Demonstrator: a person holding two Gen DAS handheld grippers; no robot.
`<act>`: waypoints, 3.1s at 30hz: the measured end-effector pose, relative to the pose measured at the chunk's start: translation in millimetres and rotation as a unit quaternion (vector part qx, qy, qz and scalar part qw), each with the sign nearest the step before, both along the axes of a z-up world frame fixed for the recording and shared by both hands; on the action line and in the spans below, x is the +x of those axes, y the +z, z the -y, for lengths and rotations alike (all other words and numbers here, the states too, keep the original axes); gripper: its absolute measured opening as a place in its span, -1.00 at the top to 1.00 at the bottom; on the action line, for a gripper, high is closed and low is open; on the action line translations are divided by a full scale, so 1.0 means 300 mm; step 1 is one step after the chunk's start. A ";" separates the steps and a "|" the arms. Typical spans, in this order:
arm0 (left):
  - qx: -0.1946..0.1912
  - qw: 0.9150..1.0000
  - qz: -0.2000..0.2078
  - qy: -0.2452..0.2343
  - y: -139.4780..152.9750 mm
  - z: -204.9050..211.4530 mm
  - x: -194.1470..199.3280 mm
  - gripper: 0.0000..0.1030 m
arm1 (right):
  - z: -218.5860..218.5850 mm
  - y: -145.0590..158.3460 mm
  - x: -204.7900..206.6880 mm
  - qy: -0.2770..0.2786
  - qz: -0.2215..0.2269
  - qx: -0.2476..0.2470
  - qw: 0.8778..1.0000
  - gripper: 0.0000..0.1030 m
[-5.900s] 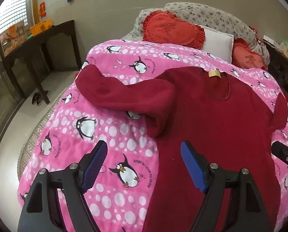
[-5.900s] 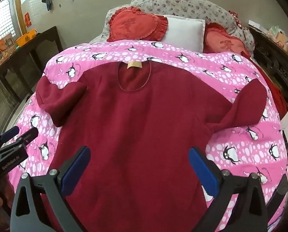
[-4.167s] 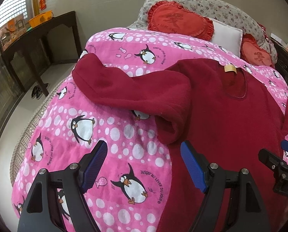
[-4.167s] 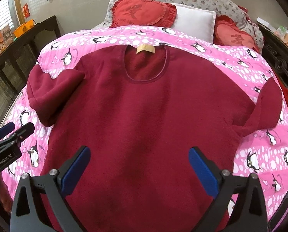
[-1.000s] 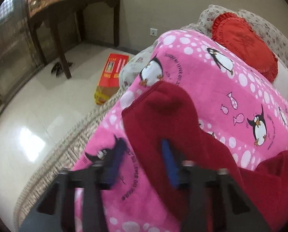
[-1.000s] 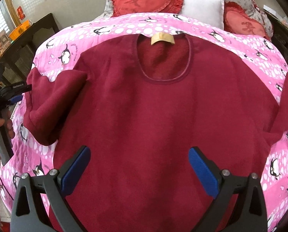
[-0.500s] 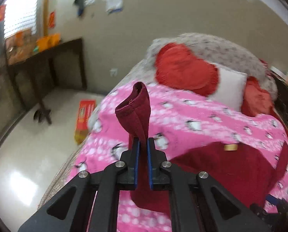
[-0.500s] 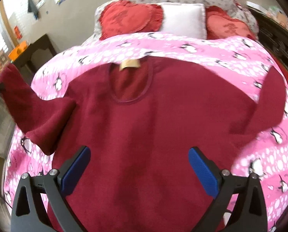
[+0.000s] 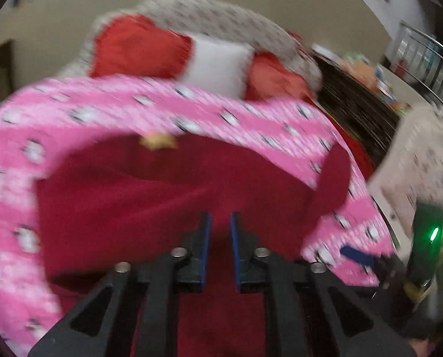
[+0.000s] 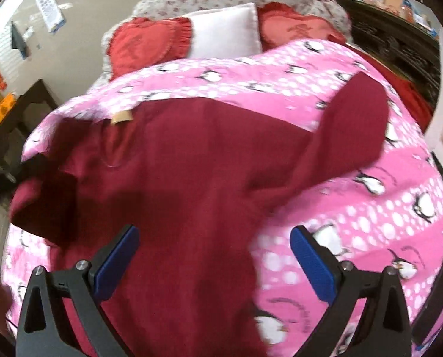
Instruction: Fold small clothes
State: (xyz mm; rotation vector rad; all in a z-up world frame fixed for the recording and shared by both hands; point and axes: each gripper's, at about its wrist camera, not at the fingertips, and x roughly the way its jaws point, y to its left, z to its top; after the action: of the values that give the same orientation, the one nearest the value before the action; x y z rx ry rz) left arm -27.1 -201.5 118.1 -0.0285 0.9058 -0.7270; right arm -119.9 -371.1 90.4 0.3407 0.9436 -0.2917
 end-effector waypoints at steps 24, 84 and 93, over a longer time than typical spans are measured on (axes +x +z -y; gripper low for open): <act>0.116 0.984 -0.013 0.134 -0.168 -0.477 0.004 0.67 | -0.117 -0.144 0.310 0.110 -0.020 -0.001 0.994 0.07; 0.127 0.978 -0.022 0.164 -0.243 -0.439 0.068 0.66 | -0.088 -0.104 0.311 0.119 -0.052 -0.092 0.987 -0.04; 0.163 0.973 -0.004 0.161 -0.240 -0.372 0.053 0.66 | -0.037 -0.132 0.277 0.103 -0.053 -0.058 0.992 -0.04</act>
State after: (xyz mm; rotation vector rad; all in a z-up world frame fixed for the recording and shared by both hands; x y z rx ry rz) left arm -11.1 -89.8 46.0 0.1118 0.9901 -0.2715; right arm -36.8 -360.0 50.8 0.1194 1.0520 -0.1749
